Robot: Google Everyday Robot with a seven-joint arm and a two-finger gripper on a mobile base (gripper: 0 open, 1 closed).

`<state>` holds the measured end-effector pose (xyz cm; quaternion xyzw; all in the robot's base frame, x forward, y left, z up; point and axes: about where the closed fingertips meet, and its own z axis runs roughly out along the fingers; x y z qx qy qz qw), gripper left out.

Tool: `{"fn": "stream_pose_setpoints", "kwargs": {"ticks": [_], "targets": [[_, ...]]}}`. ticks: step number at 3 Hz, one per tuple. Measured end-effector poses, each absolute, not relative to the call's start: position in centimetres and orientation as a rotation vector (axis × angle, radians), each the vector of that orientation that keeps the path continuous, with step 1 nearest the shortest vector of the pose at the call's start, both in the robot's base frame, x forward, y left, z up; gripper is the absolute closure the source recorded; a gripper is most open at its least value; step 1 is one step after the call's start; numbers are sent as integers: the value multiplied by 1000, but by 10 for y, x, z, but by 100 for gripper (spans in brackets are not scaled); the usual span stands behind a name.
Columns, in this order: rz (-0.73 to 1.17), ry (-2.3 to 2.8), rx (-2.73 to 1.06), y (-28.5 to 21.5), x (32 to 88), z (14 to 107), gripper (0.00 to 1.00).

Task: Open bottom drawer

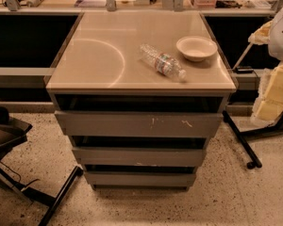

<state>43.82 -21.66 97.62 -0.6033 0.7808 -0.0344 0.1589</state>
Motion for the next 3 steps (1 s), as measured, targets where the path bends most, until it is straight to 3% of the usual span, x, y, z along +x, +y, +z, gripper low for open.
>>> {"fn": "stream_pose_setpoints", "kwargs": {"ticks": [3], "targets": [[-20,2137,-1799,-192,407,902,0]]}}
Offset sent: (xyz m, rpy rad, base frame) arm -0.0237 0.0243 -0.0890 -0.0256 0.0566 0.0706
